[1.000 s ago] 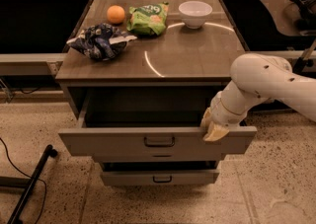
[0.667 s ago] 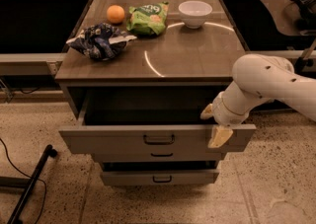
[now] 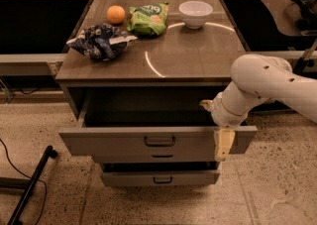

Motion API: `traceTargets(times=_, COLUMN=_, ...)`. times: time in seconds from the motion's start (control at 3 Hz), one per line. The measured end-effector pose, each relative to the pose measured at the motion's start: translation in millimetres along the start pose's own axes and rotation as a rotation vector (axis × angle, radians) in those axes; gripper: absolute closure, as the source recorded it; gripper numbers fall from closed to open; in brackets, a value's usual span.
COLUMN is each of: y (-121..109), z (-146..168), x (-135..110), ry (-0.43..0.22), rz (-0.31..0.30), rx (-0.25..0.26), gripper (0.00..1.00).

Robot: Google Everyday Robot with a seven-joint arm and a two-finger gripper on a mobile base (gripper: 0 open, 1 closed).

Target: Open top drawer

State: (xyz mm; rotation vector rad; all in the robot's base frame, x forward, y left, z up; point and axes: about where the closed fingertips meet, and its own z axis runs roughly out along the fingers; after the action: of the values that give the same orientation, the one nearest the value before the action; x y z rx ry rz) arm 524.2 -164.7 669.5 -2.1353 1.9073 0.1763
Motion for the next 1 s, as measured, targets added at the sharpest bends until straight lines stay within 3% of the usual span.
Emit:
traceTargets(times=0.67, y=33.8, z=6.7, x=-3.5, ry=0.007, rz=0.004, rx=-0.107, gripper=0.0)
traceTargets(times=1.0, y=45.8, z=6.8, x=-2.0, ry=0.018, rz=0.018, rx=-0.132, gripper=0.0)
